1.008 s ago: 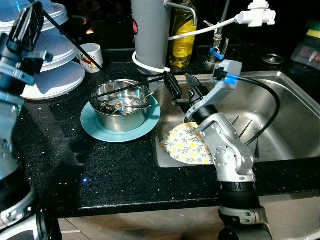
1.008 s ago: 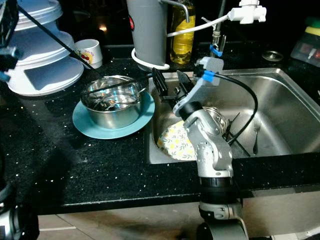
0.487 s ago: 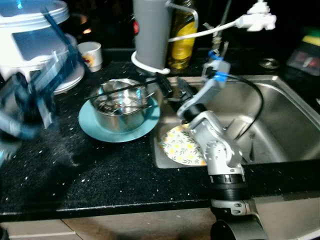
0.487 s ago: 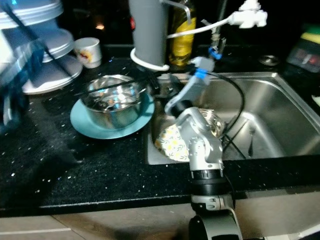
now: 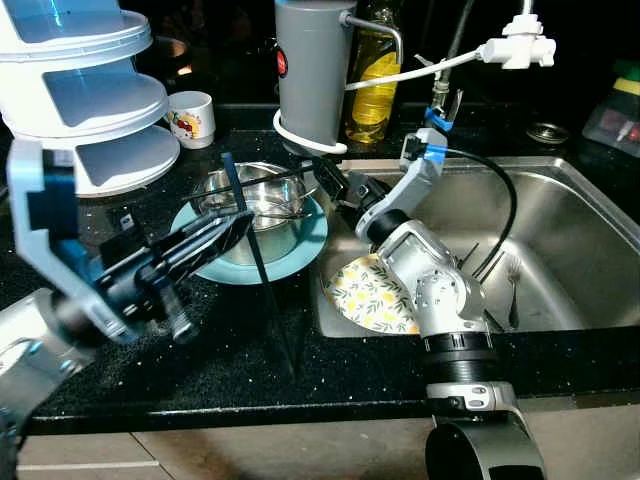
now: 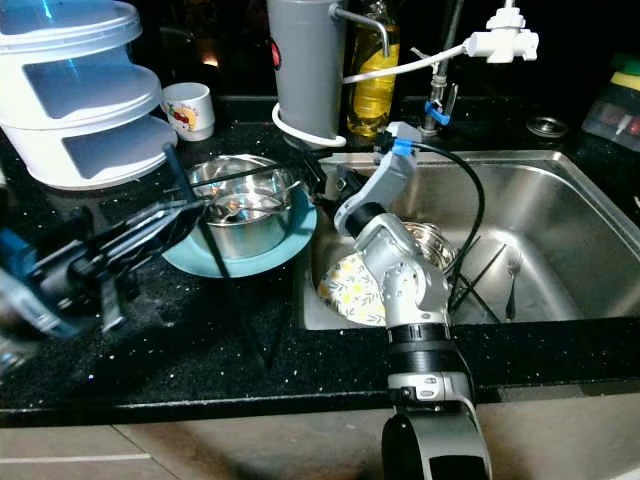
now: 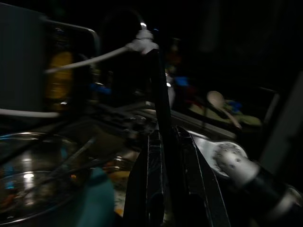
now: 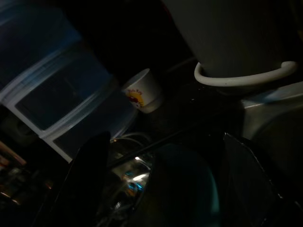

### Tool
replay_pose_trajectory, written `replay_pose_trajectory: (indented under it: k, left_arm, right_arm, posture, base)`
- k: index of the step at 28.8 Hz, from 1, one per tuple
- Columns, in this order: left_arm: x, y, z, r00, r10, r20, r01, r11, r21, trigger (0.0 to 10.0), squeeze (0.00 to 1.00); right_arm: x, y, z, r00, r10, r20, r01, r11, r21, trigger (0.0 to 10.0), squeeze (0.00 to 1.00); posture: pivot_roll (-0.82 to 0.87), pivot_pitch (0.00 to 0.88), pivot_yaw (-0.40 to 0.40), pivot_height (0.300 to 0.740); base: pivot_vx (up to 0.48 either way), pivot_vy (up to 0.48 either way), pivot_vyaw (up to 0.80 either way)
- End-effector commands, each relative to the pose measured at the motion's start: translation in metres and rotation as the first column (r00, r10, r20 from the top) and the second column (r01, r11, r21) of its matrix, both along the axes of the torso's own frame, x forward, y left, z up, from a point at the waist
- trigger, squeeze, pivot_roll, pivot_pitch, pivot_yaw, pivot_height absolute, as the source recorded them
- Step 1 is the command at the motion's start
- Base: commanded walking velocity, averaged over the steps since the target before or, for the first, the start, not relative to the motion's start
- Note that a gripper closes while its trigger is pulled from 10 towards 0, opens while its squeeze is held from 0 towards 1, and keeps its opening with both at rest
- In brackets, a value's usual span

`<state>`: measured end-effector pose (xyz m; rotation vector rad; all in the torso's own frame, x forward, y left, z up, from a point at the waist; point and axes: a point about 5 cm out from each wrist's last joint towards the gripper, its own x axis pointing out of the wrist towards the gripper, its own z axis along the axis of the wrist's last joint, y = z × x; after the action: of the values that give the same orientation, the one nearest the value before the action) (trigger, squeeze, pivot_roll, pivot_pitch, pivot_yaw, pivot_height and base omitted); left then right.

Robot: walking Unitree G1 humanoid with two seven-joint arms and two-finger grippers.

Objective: Kitchen organization

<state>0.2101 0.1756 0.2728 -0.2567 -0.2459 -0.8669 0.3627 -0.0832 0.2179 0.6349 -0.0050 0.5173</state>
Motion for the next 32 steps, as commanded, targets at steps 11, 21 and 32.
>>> replay_pose_trajectory:
  k: [11,21,32]
  left_arm:
    - [0.002,0.017,-0.007,0.925,0.369,-0.092,-0.377,0.921,-0.098,10.0,0.00]
    - [-0.002,0.014,-0.013,0.905,0.408,-0.122,-0.420,0.902,-0.100,10.0,0.00]
    - [0.000,0.003,-0.014,0.909,0.389,-0.148,-0.407,0.905,-0.123,10.0,0.00]
  right_arm:
    - [0.011,0.007,0.007,0.999,0.036,-0.007,-0.035,0.996,0.085,10.0,0.00]
    - [0.017,0.017,0.001,0.998,0.029,-0.056,-0.029,1.000,0.000,10.0,0.00]
    - [0.025,0.016,0.013,0.998,0.022,-0.054,-0.021,1.000,0.013,10.0,0.00]
  posture:
    - [0.15,0.012,-0.084,0.740]
    - [0.18,0.019,-0.109,0.740]
    - [0.17,0.033,-0.117,0.740]
  base:
    - [0.000,0.000,0.00]
    - [0.000,0.000,0.00]
    - [0.000,0.000,0.00]
